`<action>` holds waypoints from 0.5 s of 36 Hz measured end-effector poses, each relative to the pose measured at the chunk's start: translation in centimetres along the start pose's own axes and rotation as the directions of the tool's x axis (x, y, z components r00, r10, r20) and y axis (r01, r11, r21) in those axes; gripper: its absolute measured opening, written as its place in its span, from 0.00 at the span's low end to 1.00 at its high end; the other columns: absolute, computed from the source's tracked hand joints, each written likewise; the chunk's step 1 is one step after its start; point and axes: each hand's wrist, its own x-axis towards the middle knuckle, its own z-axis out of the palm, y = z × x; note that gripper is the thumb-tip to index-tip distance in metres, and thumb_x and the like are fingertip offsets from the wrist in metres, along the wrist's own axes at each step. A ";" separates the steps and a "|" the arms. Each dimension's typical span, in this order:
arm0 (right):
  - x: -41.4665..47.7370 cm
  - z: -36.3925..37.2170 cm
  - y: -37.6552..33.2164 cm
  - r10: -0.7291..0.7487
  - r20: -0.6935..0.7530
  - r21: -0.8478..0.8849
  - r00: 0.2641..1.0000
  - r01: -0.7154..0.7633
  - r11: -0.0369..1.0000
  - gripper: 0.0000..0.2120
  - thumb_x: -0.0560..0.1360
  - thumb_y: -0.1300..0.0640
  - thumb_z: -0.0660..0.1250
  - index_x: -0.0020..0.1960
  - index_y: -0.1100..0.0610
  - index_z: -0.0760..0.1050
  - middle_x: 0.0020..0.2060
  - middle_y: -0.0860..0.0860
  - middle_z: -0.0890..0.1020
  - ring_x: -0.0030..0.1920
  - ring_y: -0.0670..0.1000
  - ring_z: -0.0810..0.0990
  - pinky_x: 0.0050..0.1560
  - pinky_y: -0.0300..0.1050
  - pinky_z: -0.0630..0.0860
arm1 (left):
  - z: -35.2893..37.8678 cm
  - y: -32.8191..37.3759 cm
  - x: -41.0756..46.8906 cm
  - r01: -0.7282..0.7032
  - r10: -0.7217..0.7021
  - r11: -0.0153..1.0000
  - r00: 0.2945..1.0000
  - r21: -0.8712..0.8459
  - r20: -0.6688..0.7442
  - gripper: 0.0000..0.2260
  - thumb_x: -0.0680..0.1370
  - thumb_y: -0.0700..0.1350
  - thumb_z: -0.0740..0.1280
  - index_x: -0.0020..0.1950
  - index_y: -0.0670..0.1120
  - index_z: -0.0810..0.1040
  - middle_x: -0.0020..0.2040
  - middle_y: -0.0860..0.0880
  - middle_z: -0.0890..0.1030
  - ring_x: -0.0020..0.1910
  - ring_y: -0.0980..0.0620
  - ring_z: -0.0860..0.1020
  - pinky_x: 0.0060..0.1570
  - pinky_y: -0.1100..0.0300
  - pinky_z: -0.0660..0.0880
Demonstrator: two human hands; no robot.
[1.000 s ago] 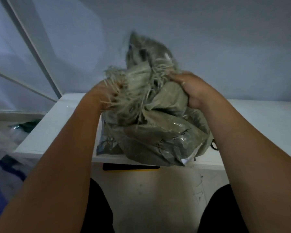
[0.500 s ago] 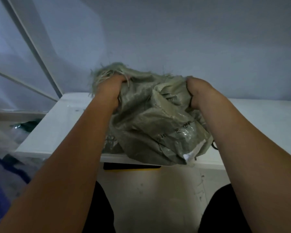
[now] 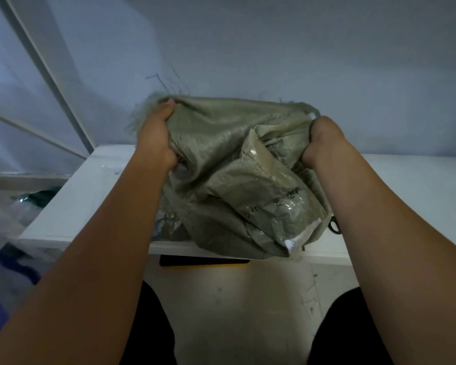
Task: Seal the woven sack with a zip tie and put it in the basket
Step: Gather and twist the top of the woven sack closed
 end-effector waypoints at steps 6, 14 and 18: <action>-2.2 0.5 -0.3 -0.052 0.016 -0.044 0.999 0.052 0.998 0.17 0.81 0.58 0.55 0.62 0.57 0.80 0.56 0.56 0.85 0.61 0.57 0.81 0.66 0.54 0.75 | -0.2 0.7 0.3 -0.091 0.087 0.993 0.994 0.071 0.068 0.47 0.76 0.35 0.71 0.80 0.59 0.41 0.76 0.43 0.65 0.59 0.44 0.80 0.55 0.41 0.79; -2.2 -0.5 -0.2 0.008 0.006 -0.085 1.000 -0.008 0.996 0.17 0.77 0.58 0.59 0.58 0.59 0.83 0.52 0.57 0.86 0.55 0.58 0.85 0.58 0.60 0.79 | -0.4 0.1 1.0 0.018 0.016 0.921 0.996 0.389 -0.083 0.37 0.75 0.42 0.72 0.79 0.53 0.59 0.50 0.44 0.80 0.47 0.46 0.80 0.44 0.45 0.83; -3.8 -0.3 -0.1 0.066 0.109 -0.279 0.992 -0.033 0.960 0.08 0.77 0.55 0.66 0.50 0.55 0.83 0.51 0.54 0.87 0.50 0.56 0.86 0.53 0.55 0.82 | -0.2 -0.3 0.4 0.181 -0.123 0.801 0.983 0.570 -0.139 0.27 0.73 0.60 0.72 0.68 0.49 0.73 0.55 0.45 0.80 0.50 0.46 0.80 0.39 0.56 0.79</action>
